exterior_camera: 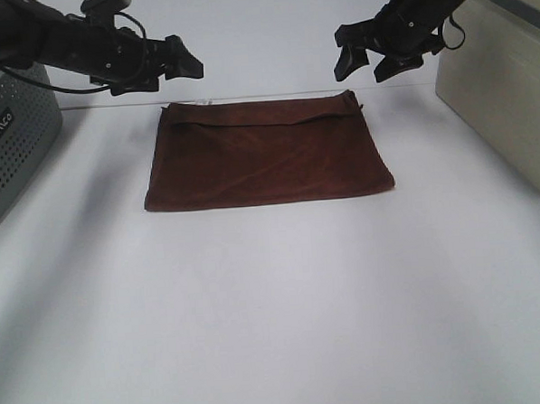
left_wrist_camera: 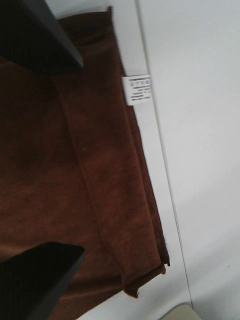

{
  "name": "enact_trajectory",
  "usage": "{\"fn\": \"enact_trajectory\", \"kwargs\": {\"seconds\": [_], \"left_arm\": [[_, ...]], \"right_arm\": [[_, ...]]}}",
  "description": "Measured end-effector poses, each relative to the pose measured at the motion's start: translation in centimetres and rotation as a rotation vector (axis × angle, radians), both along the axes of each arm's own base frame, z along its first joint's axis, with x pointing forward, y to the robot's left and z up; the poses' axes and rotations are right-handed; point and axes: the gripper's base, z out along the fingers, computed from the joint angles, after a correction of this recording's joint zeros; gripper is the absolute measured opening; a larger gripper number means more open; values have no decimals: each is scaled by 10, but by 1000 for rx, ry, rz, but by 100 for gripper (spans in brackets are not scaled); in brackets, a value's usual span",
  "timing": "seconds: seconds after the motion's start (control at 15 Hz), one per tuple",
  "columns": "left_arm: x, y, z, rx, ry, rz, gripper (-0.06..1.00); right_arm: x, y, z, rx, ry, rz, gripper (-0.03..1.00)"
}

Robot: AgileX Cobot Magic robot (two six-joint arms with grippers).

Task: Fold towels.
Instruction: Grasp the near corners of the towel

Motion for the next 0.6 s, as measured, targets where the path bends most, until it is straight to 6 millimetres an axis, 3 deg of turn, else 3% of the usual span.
{"fn": "enact_trajectory", "kwargs": {"seconds": [0.2,0.4,0.6], "left_arm": [[-9,29,-4,-103,183,-44,86],[-21,22,-4,-159,299,-130,86],[-35,18,1,-169,344,-93,86]], "right_arm": [[-12,-1,7,-10,124,-5,69],[-22,-3,13,-27,205,-1,69],[-28,-4,17,-36,257,10,69]]}}
